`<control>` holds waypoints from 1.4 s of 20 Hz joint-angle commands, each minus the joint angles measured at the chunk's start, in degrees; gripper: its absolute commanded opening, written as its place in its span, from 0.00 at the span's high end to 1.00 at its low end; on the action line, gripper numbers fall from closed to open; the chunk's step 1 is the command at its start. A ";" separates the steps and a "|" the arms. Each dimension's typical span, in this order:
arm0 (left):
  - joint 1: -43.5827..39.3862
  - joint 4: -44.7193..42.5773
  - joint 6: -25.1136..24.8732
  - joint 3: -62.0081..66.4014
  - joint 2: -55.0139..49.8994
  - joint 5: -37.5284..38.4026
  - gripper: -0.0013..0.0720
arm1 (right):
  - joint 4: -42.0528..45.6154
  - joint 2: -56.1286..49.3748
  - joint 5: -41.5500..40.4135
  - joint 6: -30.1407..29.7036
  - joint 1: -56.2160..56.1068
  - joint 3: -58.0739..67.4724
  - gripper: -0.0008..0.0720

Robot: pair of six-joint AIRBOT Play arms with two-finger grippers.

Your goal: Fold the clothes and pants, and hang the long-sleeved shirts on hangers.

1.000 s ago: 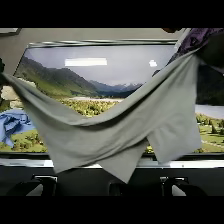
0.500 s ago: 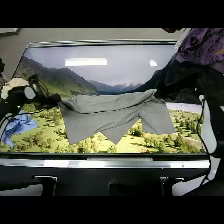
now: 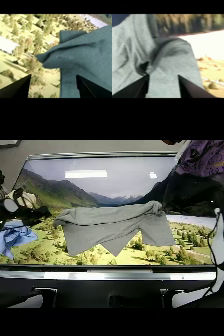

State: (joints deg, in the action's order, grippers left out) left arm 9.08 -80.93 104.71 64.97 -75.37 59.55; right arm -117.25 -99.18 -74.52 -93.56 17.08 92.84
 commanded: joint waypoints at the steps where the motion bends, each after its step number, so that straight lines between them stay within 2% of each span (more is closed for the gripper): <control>1: 5.60 5.42 -4.70 -8.04 9.70 2.99 0.11 | -1.81 1.64 -3.04 -5.64 7.06 -1.53 0.33; 5: 8.94 22.05 -15.76 -19.21 14.95 4.68 0.11 | -4.74 -2.34 -1.03 -9.05 8.00 -5.33 0.32; 7: 8.87 25.18 -17.66 -20.87 14.91 5.92 0.11 | -6.60 -6.49 -3.43 -9.46 7.96 -5.35 0.33; 14: 8.94 24.92 -20.31 -21.29 14.78 5.57 0.11 | -9.99 -12.33 -6.36 -10.16 6.84 -5.38 0.34; 15: 8.92 25.00 -20.31 -21.31 14.78 5.66 0.11 | -10.03 -12.70 -6.86 -10.16 6.01 -5.38 0.42; 17: 8.92 25.03 -19.96 -21.33 14.78 8.50 0.11 | -10.03 -12.83 -6.60 -10.23 4.07 -5.35 0.85; 18: 8.94 24.81 -19.96 -22.12 14.80 9.05 0.11 | -10.01 -12.52 -6.58 -10.47 3.52 -5.35 0.94; 21: 10.84 24.90 -20.81 -28.57 14.78 5.99 0.11 | -8.79 -10.14 -6.51 -10.60 3.37 -5.35 0.94; 23: 11.41 27.39 -23.65 -33.29 14.45 3.58 0.11 | -8.09 -8.11 -6.69 -10.51 3.37 -5.35 0.94; 25: 10.38 31.06 -27.04 -36.70 13.05 3.43 0.11 | -8.15 -6.36 -6.64 -10.34 3.37 -5.35 0.94; 28: 6.64 33.09 -27.87 -38.38 10.32 2.32 0.11 | -8.11 -4.42 -6.88 -10.34 3.37 -5.35 0.94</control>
State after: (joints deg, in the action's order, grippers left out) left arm 18.00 -50.76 79.22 29.26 -63.13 63.07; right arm -125.38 -105.47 -81.08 -103.98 20.53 87.42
